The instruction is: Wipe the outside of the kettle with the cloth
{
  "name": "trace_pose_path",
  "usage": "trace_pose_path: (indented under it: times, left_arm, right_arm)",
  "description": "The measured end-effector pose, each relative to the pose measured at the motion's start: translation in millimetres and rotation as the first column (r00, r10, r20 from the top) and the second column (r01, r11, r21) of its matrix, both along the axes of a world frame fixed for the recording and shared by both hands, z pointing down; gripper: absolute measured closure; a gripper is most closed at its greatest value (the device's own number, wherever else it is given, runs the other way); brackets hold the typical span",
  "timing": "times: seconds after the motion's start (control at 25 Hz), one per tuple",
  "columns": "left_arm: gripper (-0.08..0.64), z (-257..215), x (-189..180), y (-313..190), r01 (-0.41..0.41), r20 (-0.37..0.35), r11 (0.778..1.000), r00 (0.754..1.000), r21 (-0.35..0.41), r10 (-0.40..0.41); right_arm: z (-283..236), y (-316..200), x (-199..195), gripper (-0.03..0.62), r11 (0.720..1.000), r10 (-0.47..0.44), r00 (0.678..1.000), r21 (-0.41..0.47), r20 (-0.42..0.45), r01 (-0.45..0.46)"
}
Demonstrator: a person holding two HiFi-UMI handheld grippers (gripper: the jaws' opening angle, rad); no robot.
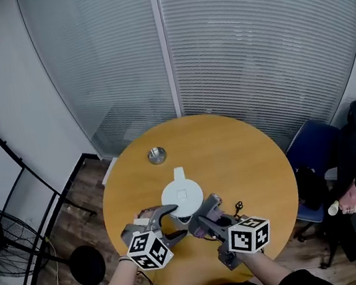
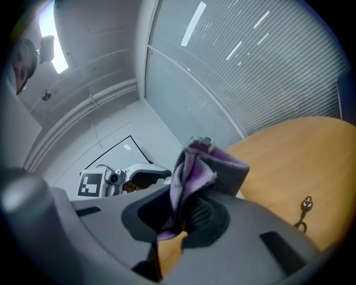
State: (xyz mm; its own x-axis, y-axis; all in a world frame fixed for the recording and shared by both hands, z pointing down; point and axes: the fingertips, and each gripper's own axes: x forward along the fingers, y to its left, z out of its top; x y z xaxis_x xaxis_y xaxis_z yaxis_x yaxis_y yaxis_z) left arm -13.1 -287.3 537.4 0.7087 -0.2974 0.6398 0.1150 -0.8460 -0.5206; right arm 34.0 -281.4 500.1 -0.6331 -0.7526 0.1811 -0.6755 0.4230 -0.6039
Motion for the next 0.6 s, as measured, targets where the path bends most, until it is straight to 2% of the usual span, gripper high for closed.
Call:
trace_pose_path:
  times: [0.16,0.36,0.48,0.6]
  left_arm:
    - [0.229,-2,1,0,0.009,-0.005,1.0,1.0,-0.014,-0.009]
    - [0.229,-2,2,1,0.019,-0.028,0.999,0.999,-0.044,-0.021]
    - [0.229,-3,2,1,0.035,-0.045,0.998,0.998,-0.059,-0.038]
    - [0.229,-3,3,1,0.05,-0.058,0.996,0.997,-0.071,-0.054]
  right_arm:
    - [7,-3,1,0.551,1.0,-0.02,1.0,-0.012,0.006,0.02]
    - [39,-5,8,0.551,0.996,-0.016,1.0,-0.088,-0.001,0.016]
    - [74,-8,10,0.55,0.987,-0.023,1.0,-0.161,-0.021,0.019]
    - [120,-9,14,0.55,0.962,-0.022,0.999,-0.271,-0.035,0.011]
